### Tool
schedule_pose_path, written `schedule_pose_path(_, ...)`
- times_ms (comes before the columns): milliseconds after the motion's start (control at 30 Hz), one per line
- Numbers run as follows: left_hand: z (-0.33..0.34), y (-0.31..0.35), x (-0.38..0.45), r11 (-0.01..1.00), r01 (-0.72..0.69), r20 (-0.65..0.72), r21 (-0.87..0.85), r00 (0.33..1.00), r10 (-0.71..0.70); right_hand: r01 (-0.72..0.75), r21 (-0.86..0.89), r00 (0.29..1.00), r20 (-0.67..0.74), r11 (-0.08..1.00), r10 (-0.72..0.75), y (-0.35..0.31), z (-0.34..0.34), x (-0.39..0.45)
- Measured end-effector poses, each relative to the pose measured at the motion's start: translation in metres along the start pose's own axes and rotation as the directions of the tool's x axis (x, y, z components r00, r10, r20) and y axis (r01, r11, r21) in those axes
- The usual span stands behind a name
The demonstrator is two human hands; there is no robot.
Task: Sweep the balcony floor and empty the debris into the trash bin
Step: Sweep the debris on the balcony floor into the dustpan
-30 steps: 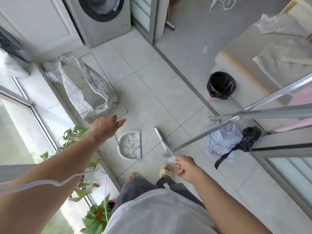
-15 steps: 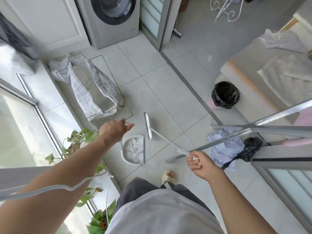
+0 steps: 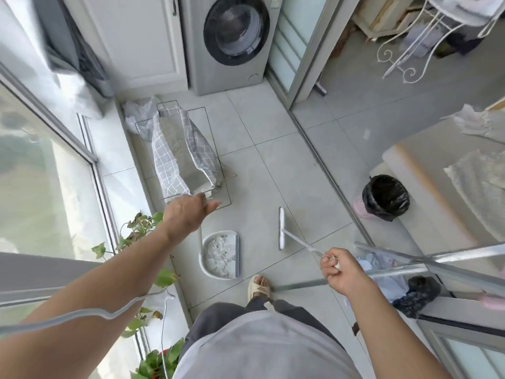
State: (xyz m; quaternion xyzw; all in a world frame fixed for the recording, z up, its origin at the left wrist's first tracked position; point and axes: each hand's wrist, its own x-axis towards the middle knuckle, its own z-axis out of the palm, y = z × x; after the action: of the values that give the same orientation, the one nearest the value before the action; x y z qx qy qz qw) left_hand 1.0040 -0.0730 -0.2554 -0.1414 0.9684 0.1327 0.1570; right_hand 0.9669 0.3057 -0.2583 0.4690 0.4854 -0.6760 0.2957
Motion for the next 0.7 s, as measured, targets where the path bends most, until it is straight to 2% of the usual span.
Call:
schedule_pose_path(200,-0.039,0.026,0.02,0.997,0.066,-0.031,0.033,0.997,-0.065,0.021,-0.076,1.0,-0.002,0.997,-0.021,-0.041,0.036,0.035)
schedule_pose_path(433,-0.068,0.084,0.07,0.991,0.131,0.022,-0.004,0.991,-0.131,0.027,-0.125,0.999,0.041,0.992,-0.022,-0.121,0.087,0.081)
schedule_pose_path(600,-0.087,0.152,0.134,0.995,0.066,0.029,0.079,0.997,-0.068,0.013,-0.079,0.996,0.084,0.997,-0.006,-0.201,0.088,0.109)
schedule_pose_path(700,-0.1,0.198,0.178,0.991,-0.021,0.049,0.129,0.999,0.015,-0.034,-0.095,0.998,0.045,0.995,0.039,-0.241,0.066,0.123)
